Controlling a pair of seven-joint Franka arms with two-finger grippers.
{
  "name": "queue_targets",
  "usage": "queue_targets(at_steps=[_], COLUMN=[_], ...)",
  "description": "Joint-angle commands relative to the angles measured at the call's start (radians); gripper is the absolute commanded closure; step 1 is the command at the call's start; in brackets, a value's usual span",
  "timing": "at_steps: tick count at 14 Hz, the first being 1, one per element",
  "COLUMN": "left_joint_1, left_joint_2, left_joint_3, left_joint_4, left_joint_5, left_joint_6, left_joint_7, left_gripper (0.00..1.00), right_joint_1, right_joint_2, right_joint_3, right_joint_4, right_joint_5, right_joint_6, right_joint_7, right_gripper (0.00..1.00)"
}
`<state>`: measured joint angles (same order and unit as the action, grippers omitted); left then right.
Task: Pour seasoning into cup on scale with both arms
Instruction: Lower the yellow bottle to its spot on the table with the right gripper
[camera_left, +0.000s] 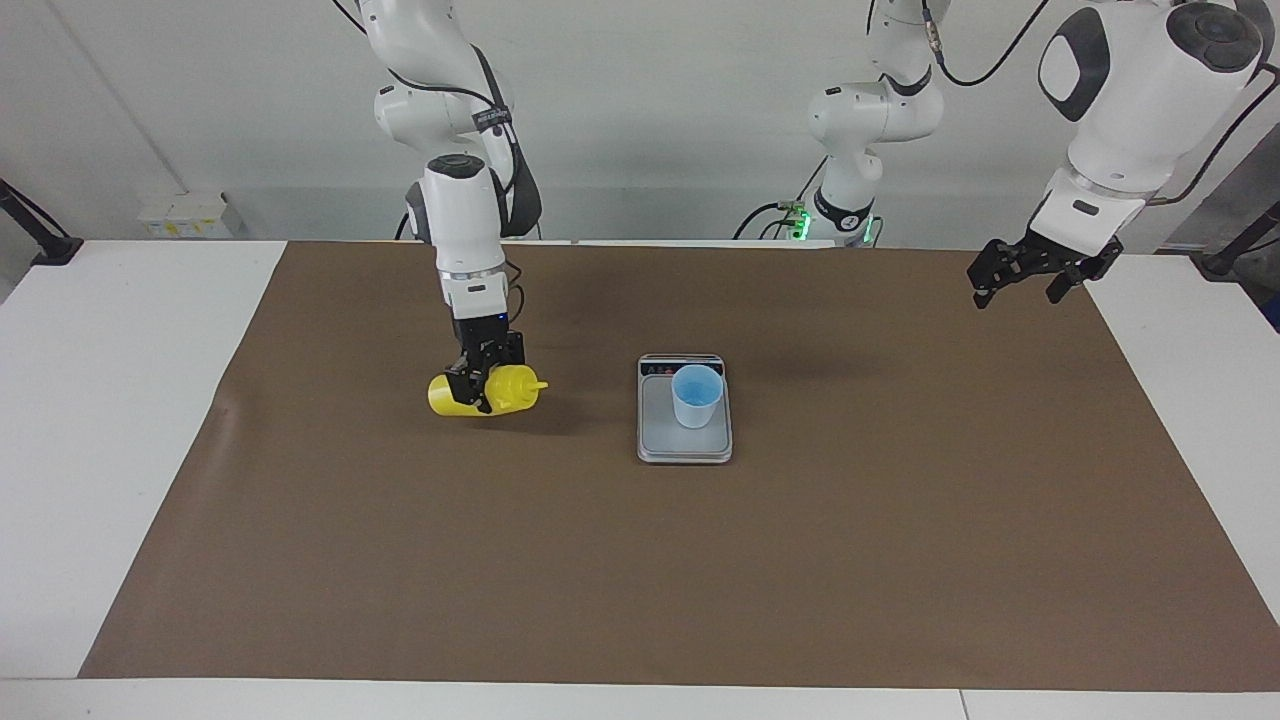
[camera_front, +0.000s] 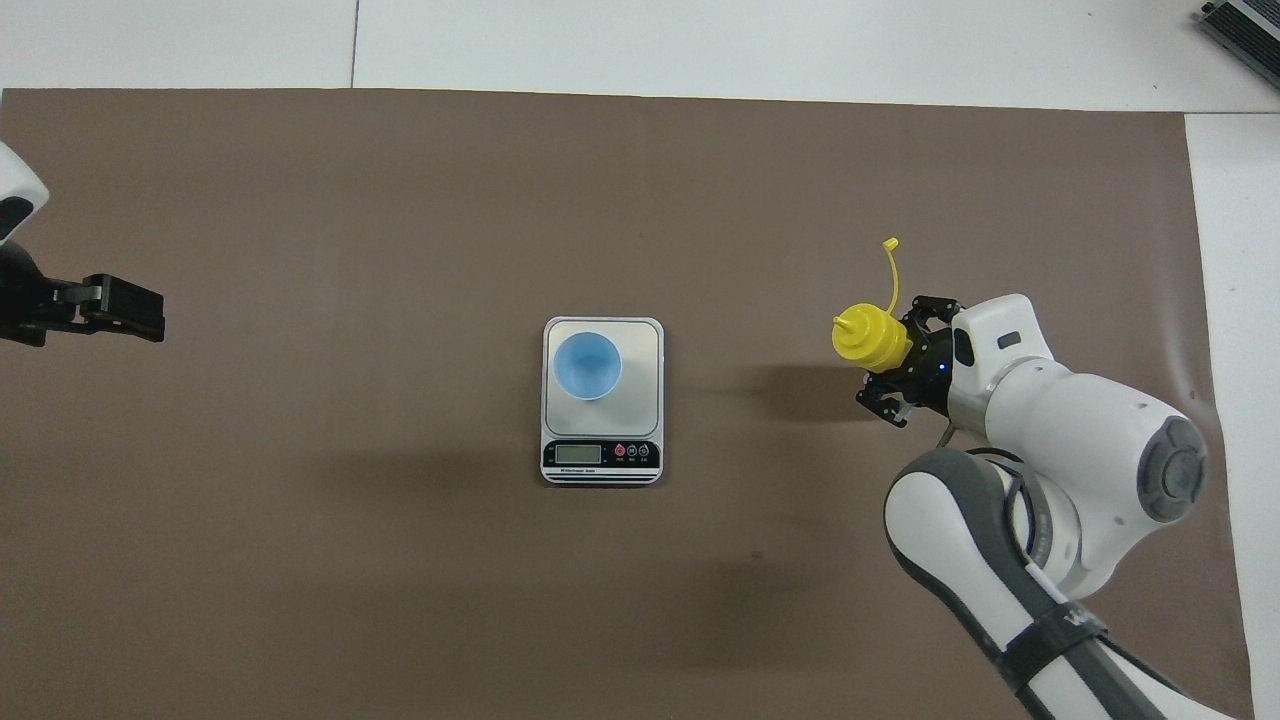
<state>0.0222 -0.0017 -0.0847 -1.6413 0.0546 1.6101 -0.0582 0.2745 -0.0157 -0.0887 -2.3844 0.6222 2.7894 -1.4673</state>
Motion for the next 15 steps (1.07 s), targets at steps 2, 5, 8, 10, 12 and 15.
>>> queue_targets(at_steps=[2,5,8,10,12,15], left_joint_1=[0.013,0.013,0.013,0.013,0.013,0.013], left_joint_2=[-0.032,-0.032,-0.032,-0.032,-0.032,-0.032], left_joint_3=[-0.004,-0.004,-0.004,-0.004,-0.004,-0.004], left_joint_4=[-0.035,-0.035,-0.035,-0.035,-0.035,-0.035], left_joint_5=[-0.009,-0.009,-0.009,-0.009,-0.009,-0.009], left_joint_6=[0.008,0.008,0.008,0.008,0.008,0.008], left_joint_7=[0.011,0.011,0.011,0.011,0.011,0.011], left_gripper=[0.0,0.0,0.0,0.0,0.0,0.0], right_joint_1=[-0.092,-0.19,-0.257,-0.317,-0.382,-0.448], right_joint_2=[-0.052,-0.063,-0.056,-0.046,-0.032,0.009], right_joint_3=[0.001,-0.002,-0.002,-0.002,-0.002,-0.002], right_joint_4=[0.001,0.013,0.013,0.013,0.011,0.011], right_joint_5=[0.275,0.463,0.592,0.64,0.659,0.688], right_joint_6=[-0.138,-0.307,-0.422,-0.517,-0.609,-0.708], right_joint_7=[-0.349,-0.601,-0.766,-0.843,-0.89,-0.947], right_gripper=[0.97,0.94,0.94,0.94,0.94,0.94])
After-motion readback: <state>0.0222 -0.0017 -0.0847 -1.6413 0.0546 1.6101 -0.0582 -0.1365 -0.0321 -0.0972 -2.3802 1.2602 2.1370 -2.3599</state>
